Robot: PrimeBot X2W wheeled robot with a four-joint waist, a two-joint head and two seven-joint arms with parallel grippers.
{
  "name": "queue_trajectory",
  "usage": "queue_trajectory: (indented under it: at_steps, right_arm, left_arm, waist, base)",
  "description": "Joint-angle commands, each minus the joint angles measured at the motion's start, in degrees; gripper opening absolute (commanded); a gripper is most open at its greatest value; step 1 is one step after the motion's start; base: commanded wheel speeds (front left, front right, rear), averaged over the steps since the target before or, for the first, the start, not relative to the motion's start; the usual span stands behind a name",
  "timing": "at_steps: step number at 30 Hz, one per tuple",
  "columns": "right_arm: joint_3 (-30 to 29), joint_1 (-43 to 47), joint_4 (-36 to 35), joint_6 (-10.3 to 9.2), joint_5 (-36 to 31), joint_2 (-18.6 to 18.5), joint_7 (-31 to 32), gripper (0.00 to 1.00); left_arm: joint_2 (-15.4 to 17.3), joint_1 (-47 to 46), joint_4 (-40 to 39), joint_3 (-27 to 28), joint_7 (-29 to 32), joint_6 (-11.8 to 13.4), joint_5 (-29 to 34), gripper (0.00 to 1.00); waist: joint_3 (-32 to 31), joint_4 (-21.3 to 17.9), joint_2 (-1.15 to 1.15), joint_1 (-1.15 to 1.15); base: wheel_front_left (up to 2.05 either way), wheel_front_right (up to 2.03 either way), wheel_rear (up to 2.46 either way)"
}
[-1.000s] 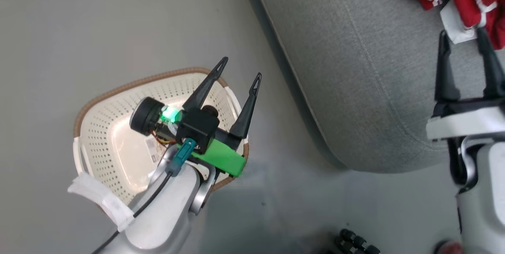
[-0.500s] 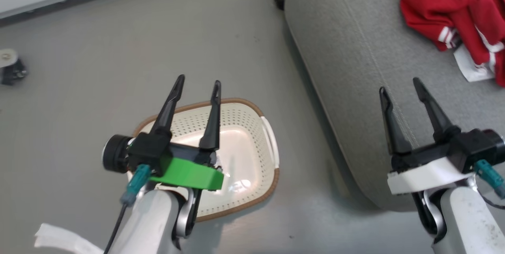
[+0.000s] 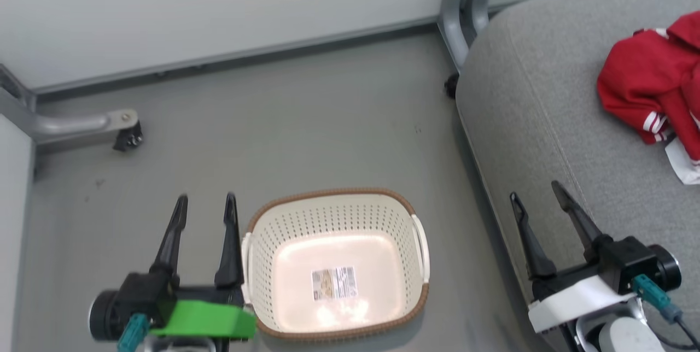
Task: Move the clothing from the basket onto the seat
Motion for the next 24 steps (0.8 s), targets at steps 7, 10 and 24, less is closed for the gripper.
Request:
queue_trajectory:
  at_steps: [7, 10, 24]
  right_arm:
    - [0.1, 4.5, 0.2, -0.06, -0.8, 0.5, 0.0, 1.0]
    - [0.2, 5.3, 0.3, -0.06, -0.9, 0.8, 0.0, 1.0]
    - [0.1, 7.2, 0.3, -0.06, -1.3, 1.7, 0.0, 1.0]
  left_arm:
    - [-0.1, 7.9, 0.4, 4.0, 0.0, -1.9, 2.1, 1.0]
    - [-0.1, 9.6, 0.4, 4.8, 0.0, -2.4, 2.2, 1.0]
    - [-0.1, 12.5, 1.6, 4.7, 0.0, -3.0, 2.2, 1.0]
  waist:
    - [-9.6, 2.1, 0.1, 0.0]
    - [-10.6, 1.7, 0.1, 0.0]
    - [-11.6, 1.0, 0.1, 0.0]
  base:
    - [0.0, 0.0, 0.0]
    - [0.0, 0.0, 0.0]
    - [0.0, 0.0, 0.0]
